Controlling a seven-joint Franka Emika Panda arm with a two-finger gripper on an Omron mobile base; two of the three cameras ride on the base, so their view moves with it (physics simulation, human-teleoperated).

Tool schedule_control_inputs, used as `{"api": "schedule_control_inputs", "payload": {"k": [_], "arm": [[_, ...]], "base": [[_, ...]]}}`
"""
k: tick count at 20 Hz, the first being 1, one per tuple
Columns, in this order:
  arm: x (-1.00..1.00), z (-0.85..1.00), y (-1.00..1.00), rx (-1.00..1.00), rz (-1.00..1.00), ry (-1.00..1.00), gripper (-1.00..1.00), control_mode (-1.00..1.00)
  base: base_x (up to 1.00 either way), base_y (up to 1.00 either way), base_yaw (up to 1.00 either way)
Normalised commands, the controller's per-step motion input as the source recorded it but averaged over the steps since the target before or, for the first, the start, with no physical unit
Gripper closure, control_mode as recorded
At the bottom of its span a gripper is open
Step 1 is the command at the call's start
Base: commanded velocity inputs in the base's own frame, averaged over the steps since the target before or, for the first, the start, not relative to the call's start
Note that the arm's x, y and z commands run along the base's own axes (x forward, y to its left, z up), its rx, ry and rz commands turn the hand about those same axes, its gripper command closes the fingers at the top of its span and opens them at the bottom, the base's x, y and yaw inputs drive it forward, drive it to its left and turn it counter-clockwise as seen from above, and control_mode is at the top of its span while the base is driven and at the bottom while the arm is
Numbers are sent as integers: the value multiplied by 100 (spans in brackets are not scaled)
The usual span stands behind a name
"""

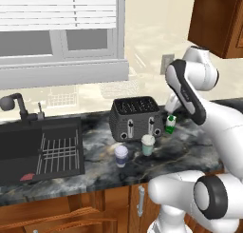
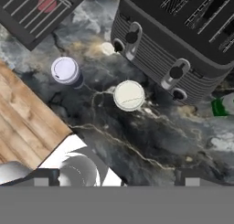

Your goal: Move the drinks to the dining counter.

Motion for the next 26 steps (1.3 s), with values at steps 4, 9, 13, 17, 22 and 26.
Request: {"api": "schedule_control_inputs", "payload": {"k": [4, 9, 13, 17, 22, 26], "arm": [[36, -9, -4, -3, 17, 6, -100, -100], [53, -25, -2, -9, 16, 2, -100, -100], [43, -31, -10, -13, 16, -2, -100, -100], [20, -47, -29, -5, 12, -9, -100, -100], [6, -44, -31, -4, 8, -6, -100, -100], [16, -26, -34, 0, 5, 0, -100, -100]], "base": [[0, 0, 0], [0, 0, 0], [0, 0, 0], [0, 0, 0], [0, 0, 0], [0, 0, 0]]}}
